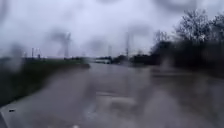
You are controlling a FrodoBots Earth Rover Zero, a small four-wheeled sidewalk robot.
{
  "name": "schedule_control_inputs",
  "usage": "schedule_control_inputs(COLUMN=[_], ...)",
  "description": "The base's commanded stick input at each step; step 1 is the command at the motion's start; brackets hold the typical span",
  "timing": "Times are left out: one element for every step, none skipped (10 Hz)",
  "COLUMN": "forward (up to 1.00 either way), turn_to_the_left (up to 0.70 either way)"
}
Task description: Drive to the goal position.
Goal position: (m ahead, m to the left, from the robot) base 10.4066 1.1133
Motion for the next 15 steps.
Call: schedule_control_inputs(forward=[0.70,0.70,0.70,0.70,0.70,0.70,0.70,0.70,0.70,0.70,0.70,0.70,0.70,0.70,0.70], turn_to_the_left=[0.00,0.00,0.00,0.00,0.00,0.00,0.00,0.00,0.00,0.00,0.00,0.00,0.00,0.00,0.00])
